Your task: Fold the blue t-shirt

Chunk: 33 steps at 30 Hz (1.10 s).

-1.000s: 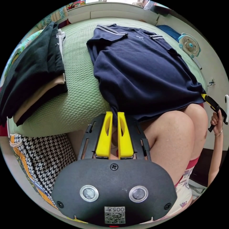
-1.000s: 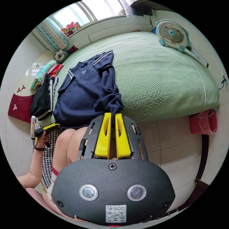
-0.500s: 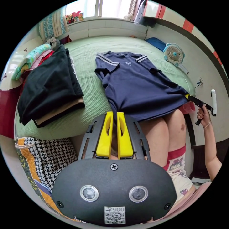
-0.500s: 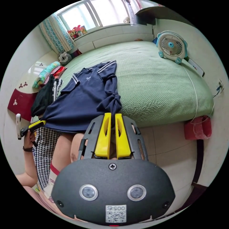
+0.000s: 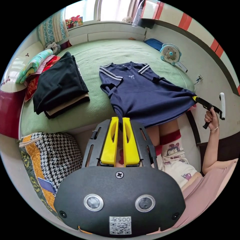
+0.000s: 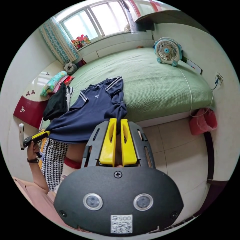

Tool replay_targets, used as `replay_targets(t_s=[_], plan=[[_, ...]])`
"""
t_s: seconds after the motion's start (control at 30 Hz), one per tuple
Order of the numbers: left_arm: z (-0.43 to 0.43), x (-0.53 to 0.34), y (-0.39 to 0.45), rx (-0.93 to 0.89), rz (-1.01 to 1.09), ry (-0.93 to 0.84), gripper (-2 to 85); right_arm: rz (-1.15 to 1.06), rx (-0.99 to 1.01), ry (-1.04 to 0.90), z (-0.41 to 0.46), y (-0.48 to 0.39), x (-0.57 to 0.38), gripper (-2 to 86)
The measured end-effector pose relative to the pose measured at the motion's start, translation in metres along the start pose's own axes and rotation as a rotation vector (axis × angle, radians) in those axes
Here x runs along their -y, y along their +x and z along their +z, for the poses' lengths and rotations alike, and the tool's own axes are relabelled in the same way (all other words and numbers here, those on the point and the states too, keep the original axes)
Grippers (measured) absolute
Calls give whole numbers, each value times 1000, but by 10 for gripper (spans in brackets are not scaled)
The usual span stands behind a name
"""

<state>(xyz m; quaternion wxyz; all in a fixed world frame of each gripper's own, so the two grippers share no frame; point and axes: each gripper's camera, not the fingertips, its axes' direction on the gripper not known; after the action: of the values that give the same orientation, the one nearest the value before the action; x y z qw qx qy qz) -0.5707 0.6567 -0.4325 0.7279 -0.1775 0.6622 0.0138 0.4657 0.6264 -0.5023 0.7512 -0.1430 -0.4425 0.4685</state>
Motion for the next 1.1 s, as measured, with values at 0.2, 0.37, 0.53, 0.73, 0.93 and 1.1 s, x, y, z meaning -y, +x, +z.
replay_targets(t_s=[0.2, 0.37, 0.53, 0.73, 0.93, 1.1], plan=[[3, 1, -12, -43, -46, -48, 41, -18, -43, -36, -5, -14, -7, -10], [3, 13, -18, -57, -87, -41, 42, -70, -141, -44, -2, -34, -1, -10], [3, 18, -26, -82, -102, -36, 42, -91, -165, -68, 2, -40, 7, -10], [26, 27, -31, -65, -79, -97, 45, -69, -115, -63, 2, -43, 12, -10], [33, 39, -42, -93, -90, -97, 44, -55, -108, -73, 4, -41, 14, -9], [42, 48, -48, -96, -92, -107, 44, -36, -100, -83, 9, -39, 16, -9]])
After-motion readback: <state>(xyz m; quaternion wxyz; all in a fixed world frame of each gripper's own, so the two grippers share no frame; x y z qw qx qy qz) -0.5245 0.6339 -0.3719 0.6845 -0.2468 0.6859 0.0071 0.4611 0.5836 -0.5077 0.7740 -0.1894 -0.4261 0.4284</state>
